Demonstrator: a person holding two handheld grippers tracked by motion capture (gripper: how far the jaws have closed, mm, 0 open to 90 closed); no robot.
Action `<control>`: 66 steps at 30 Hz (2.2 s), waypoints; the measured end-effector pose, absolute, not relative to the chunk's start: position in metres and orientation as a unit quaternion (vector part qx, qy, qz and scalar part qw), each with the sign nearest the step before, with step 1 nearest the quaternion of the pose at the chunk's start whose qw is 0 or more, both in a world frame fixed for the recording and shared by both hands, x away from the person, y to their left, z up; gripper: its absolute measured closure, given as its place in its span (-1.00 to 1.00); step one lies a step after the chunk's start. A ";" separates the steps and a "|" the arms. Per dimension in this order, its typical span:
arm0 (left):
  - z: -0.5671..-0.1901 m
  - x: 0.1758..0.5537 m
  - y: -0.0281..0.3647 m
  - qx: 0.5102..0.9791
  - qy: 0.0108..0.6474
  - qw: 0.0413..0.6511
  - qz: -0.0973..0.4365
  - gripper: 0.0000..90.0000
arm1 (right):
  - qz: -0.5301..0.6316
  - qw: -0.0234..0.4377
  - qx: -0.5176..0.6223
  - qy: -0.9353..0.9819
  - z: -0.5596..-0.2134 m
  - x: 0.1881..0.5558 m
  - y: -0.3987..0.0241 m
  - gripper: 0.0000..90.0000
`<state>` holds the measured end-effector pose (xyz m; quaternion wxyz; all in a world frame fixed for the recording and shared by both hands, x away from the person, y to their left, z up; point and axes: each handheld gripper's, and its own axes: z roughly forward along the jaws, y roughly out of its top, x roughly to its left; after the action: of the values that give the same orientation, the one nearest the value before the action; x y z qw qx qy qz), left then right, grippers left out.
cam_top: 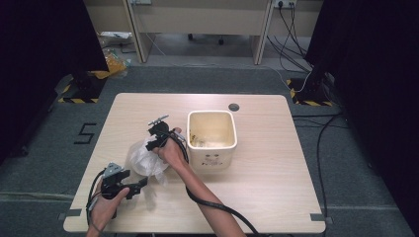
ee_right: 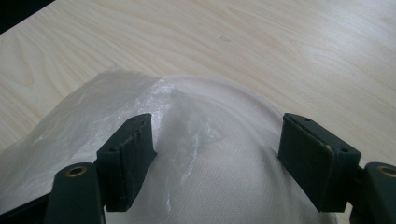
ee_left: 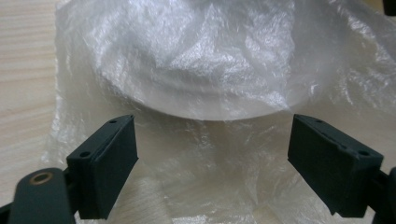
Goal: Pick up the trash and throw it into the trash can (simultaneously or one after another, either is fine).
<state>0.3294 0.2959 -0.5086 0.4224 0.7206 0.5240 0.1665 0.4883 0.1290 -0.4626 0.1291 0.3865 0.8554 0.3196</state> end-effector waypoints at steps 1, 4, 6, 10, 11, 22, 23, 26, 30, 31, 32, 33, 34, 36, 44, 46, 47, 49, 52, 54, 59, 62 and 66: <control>-0.505 0.328 0.298 0.714 0.525 0.430 0.170 -0.67 | 0.319 0.130 0.380 0.858 -0.463 0.486 0.130 -0.40; -0.502 0.326 0.301 0.710 0.526 0.432 0.178 -0.67 | 0.320 0.124 0.384 0.857 -0.464 0.483 0.126 -0.40; -0.500 0.325 0.306 0.706 0.530 0.431 0.185 -0.67 | 0.320 0.119 0.384 0.858 -0.464 0.480 0.124 -0.40; -0.498 0.325 0.308 0.705 0.531 0.431 0.188 -0.67 | 0.318 0.122 0.373 0.863 -0.465 0.470 0.119 -0.40; -0.498 0.324 0.308 0.705 0.531 0.431 0.188 -0.67 | 0.318 0.122 0.373 0.863 -0.465 0.470 0.119 -0.40; -0.494 0.321 0.308 0.710 0.524 0.436 0.177 -0.66 | 0.325 0.116 0.335 0.877 -0.466 0.440 0.098 -0.40; -0.492 0.320 0.313 0.705 0.528 0.440 0.173 -0.67 | 0.325 0.112 0.331 0.878 -0.466 0.433 0.094 -0.40; -0.490 0.319 0.317 0.702 0.531 0.440 0.178 -0.67 | 0.326 0.115 0.319 0.882 -0.467 0.425 0.091 -0.40; -0.487 0.317 0.322 0.697 0.536 0.439 0.184 -0.67 | 0.324 0.114 0.305 0.888 -0.466 0.417 0.087 -0.40; -0.486 0.317 0.323 0.698 0.536 0.438 0.185 -0.67 | 0.323 0.112 0.307 0.888 -0.466 0.416 0.087 -0.40; -0.486 0.317 0.323 0.697 0.536 0.438 0.186 -0.67 | 0.323 0.112 0.307 0.888 -0.466 0.416 0.087 -0.40; -0.486 0.316 0.323 0.698 0.536 0.437 0.186 -0.67 | 0.323 0.111 0.305 0.889 -0.466 0.415 0.086 -0.40; -0.486 0.317 0.323 0.698 0.536 0.437 0.185 -0.67 | 0.323 0.112 0.305 0.889 -0.466 0.414 0.086 -0.40; -0.487 0.317 0.323 0.699 0.536 0.436 0.185 -0.67 | 0.323 0.112 0.301 0.890 -0.466 0.411 0.085 -0.40; -0.487 0.317 0.322 0.701 0.536 0.432 0.185 -0.66 | 0.327 0.108 0.270 0.899 -0.467 0.387 0.074 -0.40; -0.488 0.318 0.321 0.703 0.536 0.430 0.183 -0.67 | 0.331 0.101 0.267 0.899 -0.467 0.383 0.069 -0.40; -0.489 0.318 0.319 0.705 0.536 0.428 0.180 -0.67 | 0.330 0.099 0.263 0.901 -0.467 0.379 0.065 -0.40; -0.489 0.317 0.315 0.712 0.531 0.426 0.175 -0.66 | 0.329 0.100 0.257 0.903 -0.467 0.376 0.064 -0.40; -0.488 0.315 0.309 0.721 0.520 0.425 0.170 -0.67 | 0.328 0.099 0.247 0.906 -0.467 0.369 0.057 -0.40; -0.487 0.314 0.306 0.724 0.517 0.424 0.169 -0.66 | 0.328 0.095 0.241 0.908 -0.467 0.365 0.051 -0.40; -0.492 0.313 0.300 0.732 0.515 0.415 0.163 -0.67 | 0.326 0.094 0.230 0.912 -0.467 0.355 0.035 -0.39; -0.495 0.308 0.291 0.743 0.506 0.409 0.155 -0.67 | 0.324 0.098 0.226 0.913 -0.467 0.349 0.025 -0.39; -0.492 0.299 0.275 0.761 0.484 0.407 0.146 -0.67 | 0.327 0.097 0.225 0.913 -0.468 0.344 0.010 -0.39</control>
<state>0.2988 0.2746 -0.4919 0.4070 0.7608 0.4841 0.1456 0.3435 0.0098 -0.4679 0.0973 0.2252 0.9125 0.3272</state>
